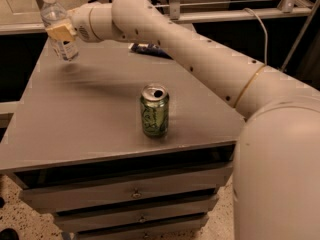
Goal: Pick blue plastic bottle
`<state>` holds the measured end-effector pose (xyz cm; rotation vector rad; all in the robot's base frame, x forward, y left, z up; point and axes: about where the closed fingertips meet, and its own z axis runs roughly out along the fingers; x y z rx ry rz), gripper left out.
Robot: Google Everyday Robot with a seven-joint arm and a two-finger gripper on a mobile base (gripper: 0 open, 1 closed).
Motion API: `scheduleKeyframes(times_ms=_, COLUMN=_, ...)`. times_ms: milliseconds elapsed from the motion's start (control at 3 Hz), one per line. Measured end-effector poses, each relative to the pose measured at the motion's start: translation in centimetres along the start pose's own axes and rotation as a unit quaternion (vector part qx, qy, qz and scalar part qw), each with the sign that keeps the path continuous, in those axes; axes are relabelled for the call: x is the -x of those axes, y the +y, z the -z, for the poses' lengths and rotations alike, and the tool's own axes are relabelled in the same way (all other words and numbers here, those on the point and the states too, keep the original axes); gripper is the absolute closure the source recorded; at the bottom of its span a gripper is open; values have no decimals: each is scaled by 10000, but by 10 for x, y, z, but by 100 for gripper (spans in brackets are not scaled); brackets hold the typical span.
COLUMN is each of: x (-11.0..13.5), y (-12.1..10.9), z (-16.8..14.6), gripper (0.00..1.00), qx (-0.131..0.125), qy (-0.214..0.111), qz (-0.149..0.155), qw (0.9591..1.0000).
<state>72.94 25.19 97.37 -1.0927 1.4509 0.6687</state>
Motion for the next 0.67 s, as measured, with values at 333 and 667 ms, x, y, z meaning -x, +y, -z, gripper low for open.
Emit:
scheduleKeyframes(times_ms=333, x=3, y=6, z=47, gripper=100, qx=-235, qy=-559, qz=-319, qw=9977)
scheduleKeyframes(times_ms=667, x=18, y=4, z=79, gripper=100, qx=-347, qy=-819, qz=-414, qw=9952)
